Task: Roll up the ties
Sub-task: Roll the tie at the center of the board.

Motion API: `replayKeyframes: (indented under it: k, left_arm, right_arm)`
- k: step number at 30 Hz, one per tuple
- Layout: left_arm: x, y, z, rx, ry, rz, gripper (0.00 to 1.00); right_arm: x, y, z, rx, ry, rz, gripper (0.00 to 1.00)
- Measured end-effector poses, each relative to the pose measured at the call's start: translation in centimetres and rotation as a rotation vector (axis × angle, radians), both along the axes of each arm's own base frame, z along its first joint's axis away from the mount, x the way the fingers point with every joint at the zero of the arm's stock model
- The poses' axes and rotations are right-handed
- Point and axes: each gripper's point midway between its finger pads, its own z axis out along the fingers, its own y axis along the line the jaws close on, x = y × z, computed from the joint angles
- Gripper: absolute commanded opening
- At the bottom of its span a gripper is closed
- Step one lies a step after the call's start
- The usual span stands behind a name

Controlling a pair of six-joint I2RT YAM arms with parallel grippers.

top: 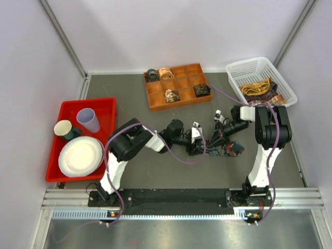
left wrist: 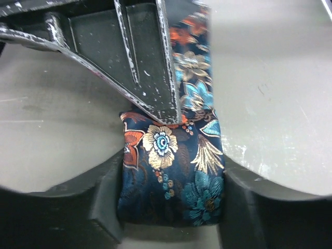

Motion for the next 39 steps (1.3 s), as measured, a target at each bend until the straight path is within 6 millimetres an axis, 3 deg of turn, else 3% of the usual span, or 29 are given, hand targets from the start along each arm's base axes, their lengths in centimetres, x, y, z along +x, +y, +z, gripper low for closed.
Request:
replayKeyframes:
  k: [2,5,7,8,12,16,19,23,31,39]
  left_arm:
    - [0.1,-0.2,0.0,-0.009,0.001,0.000,0.39]
    - [0.1,-0.1,-0.2,-0.006,-0.013,-0.005,0.30]
    - [0.1,0.1,-0.2,0.013,-0.033,-0.012,0.26]
    - [0.1,0.2,-0.2,0.031,-0.043,-0.013,0.25]
    - [-0.4,1.6,-0.4,0.127,-0.059,-0.009,0.19]
    - [-1.1,3.5,-0.6,0.209,-0.067,-0.001,0.16]
    - [-1.2,4.0,-0.7,0.239,-0.064,0.010,0.12]
    - [-1.0,4.0,-0.7,0.251,-0.049,0.030,0.08]
    - [-0.2,3.7,-0.6,0.289,0.013,0.086,0.02]
    - [0.0,4.2,-0.6,0.289,0.021,0.123,0.02]
  right_arm:
    - [-0.1,-0.1,-0.1,-0.007,0.003,0.001,0.00]
    - [-0.2,-0.1,-0.1,-0.009,0.003,0.006,0.01]
    - [-0.2,-0.1,0.0,-0.008,0.002,0.011,0.11]
    - [-0.3,-0.1,0.0,-0.008,0.004,0.014,0.21]
    - [-0.1,-0.4,-0.3,-0.026,-0.032,0.041,0.36]
    - [0.3,-0.4,0.0,-0.021,-0.066,0.058,0.32]
    - [-0.1,-0.6,0.4,-0.029,-0.068,0.074,0.15]
    - [-0.4,-1.2,0.2,-0.084,-0.097,0.104,0.04]
    - [-1.6,-1.3,-1.2,-0.211,-0.117,0.212,0.03]
    - [-1.9,-1.9,-0.3,-0.246,-0.134,0.248,0.04]
